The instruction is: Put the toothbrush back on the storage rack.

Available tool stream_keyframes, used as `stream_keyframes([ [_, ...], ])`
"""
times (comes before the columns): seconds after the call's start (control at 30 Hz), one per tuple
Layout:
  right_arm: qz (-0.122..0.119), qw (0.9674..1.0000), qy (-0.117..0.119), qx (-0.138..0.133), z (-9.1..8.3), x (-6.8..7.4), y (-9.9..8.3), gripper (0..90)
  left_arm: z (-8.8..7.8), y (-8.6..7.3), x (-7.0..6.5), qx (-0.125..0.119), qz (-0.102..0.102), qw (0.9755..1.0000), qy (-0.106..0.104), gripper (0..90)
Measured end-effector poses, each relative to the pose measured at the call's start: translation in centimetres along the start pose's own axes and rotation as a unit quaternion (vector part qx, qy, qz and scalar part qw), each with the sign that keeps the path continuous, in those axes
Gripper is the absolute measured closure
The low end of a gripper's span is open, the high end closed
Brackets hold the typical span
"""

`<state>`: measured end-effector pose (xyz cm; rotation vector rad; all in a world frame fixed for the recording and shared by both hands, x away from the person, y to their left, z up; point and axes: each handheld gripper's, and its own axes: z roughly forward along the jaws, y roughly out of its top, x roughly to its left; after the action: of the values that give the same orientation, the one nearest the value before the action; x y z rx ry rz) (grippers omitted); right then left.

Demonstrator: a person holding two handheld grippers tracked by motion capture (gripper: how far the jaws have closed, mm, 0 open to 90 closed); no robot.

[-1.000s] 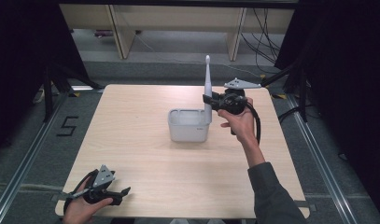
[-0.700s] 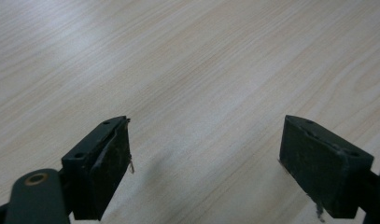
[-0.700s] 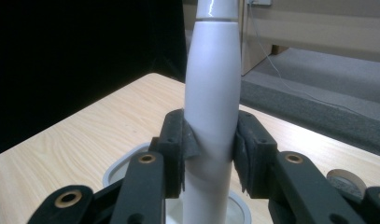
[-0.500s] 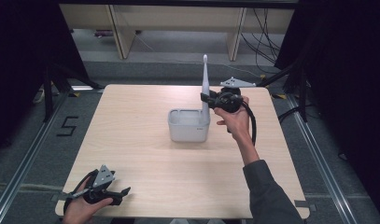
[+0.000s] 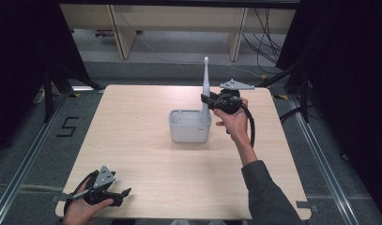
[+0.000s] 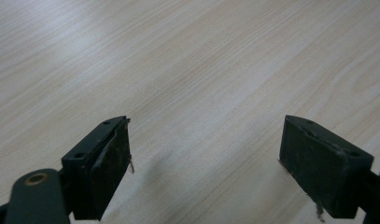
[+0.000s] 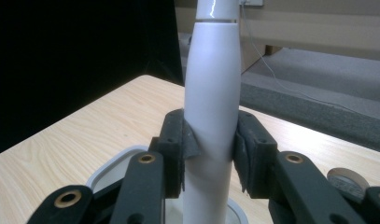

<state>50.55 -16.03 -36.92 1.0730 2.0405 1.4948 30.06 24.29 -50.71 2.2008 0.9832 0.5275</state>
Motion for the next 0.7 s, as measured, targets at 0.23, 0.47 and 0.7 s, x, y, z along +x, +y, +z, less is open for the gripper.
stream_keyframes([
  [0.23, 0.0, 1.0, -0.001, 0.005, 0.2, -0.1, -0.4, 66.3, -0.1, 0.0, 0.0, -0.001, 0.002, 1.0, -0.007, 15.8],
  [0.47, -0.001, 1.0, -0.003, 0.009, 0.3, -0.3, -1.2, 66.3, 0.0, 0.0, 0.0, 0.0, -0.001, 1.0, 0.0, 15.8],
  [0.7, -0.009, 0.9998, -0.003, 0.019, 0.2, -0.4, -2.3, 66.3, 0.0, -0.1, 0.0, -0.01, -0.006, 0.9999, -0.011, 15.8],
])
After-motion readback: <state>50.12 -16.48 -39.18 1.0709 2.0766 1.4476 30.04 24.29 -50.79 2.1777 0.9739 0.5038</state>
